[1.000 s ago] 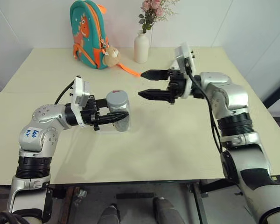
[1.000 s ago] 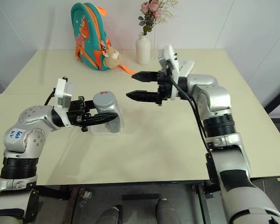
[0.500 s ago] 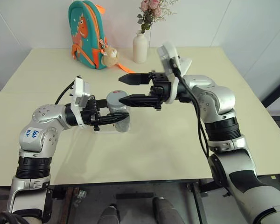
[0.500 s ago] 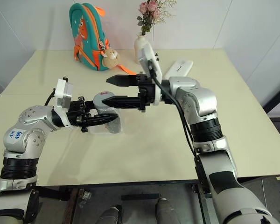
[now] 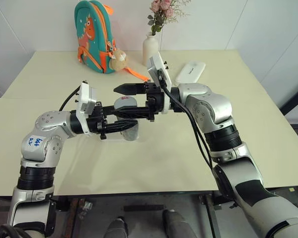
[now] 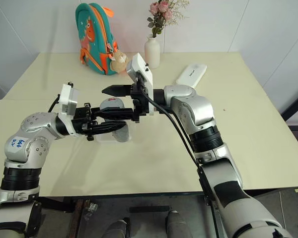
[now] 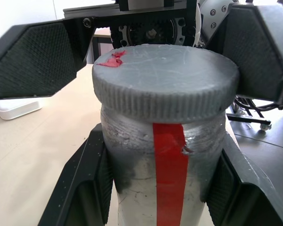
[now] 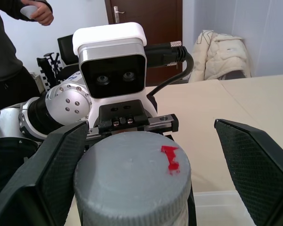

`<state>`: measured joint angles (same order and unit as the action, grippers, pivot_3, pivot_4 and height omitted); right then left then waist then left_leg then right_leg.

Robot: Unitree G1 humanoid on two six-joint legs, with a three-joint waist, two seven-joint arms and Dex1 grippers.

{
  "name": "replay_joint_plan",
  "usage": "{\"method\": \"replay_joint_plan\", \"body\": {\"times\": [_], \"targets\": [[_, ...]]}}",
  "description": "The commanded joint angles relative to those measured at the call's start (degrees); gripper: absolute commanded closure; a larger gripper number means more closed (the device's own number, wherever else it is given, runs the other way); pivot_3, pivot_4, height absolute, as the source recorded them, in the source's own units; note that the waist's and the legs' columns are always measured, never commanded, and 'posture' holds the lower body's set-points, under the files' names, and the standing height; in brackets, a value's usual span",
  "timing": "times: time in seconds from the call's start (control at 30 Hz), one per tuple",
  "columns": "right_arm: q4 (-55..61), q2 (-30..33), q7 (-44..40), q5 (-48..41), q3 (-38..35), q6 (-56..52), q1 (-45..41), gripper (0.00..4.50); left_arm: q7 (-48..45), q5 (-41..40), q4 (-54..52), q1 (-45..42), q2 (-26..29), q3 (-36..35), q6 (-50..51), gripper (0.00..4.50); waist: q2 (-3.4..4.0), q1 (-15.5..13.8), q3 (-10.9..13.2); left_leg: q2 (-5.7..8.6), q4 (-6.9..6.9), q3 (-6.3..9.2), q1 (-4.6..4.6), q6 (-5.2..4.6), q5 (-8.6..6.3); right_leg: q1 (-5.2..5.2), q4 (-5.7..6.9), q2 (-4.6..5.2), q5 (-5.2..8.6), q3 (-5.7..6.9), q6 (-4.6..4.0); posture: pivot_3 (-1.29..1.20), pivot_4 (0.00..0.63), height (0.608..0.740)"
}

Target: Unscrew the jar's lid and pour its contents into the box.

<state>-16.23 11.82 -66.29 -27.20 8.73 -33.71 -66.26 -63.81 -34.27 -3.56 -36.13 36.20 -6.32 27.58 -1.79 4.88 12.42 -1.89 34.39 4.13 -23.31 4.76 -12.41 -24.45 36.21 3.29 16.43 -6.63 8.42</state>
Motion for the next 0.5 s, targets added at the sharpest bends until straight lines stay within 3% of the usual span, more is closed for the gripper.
{"method": "replay_joint_plan", "body": {"times": [0.03, 0.5], "targets": [[-0.2, -0.2, 0.1, 0.2, -1.1, 1.7, -2.2, 0.02, -0.3, -0.9, -1.4, -1.1, 0.4, -0.5, -0.4, 2.40, 0.00, 0.0, 0.0, 0.00, 0.00, 0.00, 0.00, 0.00, 0.00, 0.00, 0.00, 0.00, 0.00, 0.00, 0.00, 0.00, 0.150, 0.740], [0.8, 5.0, -4.4, -1.9, -3.1, 0.9, -0.3, 0.02, 0.1, -1.1, -1.7, -0.6, 0.5, -0.8, -0.3, 2.40, 0.00, 0.0, 0.0, 0.00, 0.00, 0.00, 0.00, 0.00, 0.00, 0.00, 0.01, 0.00, 0.00, 0.00, 0.00, 0.00, 0.150, 0.740]]}}
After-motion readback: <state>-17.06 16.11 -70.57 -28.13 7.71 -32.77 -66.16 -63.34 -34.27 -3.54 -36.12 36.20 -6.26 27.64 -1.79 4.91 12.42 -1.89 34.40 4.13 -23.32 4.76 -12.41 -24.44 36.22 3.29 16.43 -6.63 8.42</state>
